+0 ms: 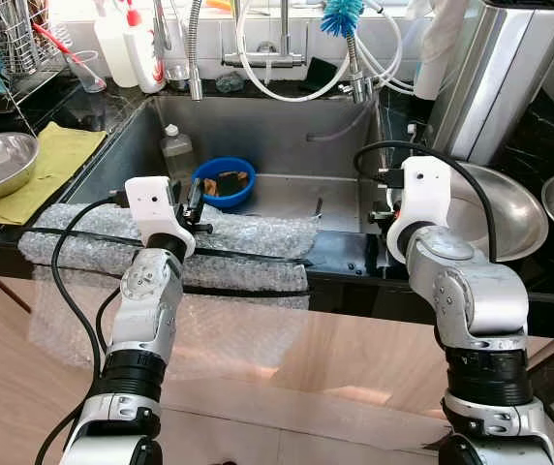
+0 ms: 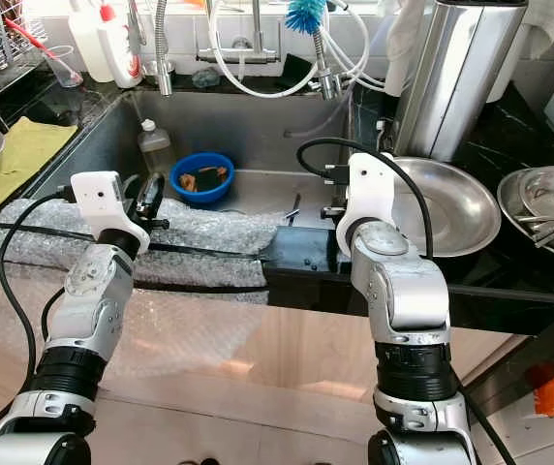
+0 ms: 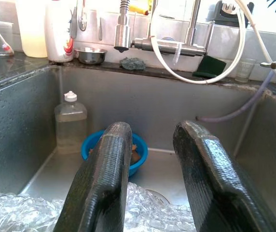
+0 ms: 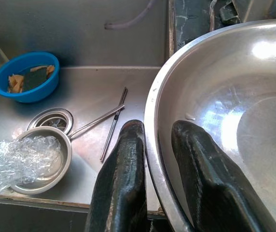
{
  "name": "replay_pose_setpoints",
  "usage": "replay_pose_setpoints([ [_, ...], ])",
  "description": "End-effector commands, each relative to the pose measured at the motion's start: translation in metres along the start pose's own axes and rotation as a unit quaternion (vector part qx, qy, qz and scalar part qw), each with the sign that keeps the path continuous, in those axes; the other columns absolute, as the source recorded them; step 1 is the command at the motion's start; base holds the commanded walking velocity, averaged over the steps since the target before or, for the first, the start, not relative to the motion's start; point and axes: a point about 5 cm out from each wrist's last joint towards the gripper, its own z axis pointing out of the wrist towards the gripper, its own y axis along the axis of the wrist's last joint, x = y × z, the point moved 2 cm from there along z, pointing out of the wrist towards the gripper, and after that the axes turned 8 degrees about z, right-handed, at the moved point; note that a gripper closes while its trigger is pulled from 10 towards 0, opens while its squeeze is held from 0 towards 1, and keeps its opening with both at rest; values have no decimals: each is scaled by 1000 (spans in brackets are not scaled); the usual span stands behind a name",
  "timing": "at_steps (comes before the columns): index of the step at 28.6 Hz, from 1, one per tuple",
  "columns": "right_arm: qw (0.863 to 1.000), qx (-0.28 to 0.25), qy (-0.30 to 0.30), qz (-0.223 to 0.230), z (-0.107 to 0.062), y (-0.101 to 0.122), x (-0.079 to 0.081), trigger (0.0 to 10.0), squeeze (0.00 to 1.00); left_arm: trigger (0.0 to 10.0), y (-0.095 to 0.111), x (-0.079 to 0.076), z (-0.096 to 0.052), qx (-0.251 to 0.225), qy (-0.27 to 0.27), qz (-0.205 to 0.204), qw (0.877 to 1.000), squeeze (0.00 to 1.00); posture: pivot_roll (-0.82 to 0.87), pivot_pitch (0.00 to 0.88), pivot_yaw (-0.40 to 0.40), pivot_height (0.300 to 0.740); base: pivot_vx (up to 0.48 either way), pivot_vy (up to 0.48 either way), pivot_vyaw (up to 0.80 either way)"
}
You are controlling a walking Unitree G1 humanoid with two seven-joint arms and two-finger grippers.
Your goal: Kitchen organization
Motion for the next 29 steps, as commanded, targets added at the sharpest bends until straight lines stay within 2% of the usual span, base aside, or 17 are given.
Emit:
replay_pose_setpoints([
  [1,1000,0,6,3,1,3,4,0,0,10000,-4,3,-1,9,2,4,1000,0,-130,108,34,740,0,0,0],
  [13,1000,-15,17,9,-2,12,10,0,0,10000,-5,2,-2,11,1,0,1000,0,-131,108,34,740,0,0,0],
  [22,996,-69,56,17,-14,46,33,0,0,10000,-6,0,0,12,1,-5,1000,0,-137,100,32,740,0,0,0],
  [26,993,-91,70,27,-18,58,37,0,0,10000,-6,-1,-1,12,2,-6,1000,0,-138,101,30,740,0,0,0],
  [27,989,-117,88,37,-22,69,43,8157,0,10000,-6,-1,-1,11,3,-8,1000,0,-138,101,28,740,0,0,0],
  [29,988,-124,91,35,-23,72,44,8157,0,10000,-7,-1,-1,11,3,-8,1000,0,-138,101,28,740,0,0,0],
])
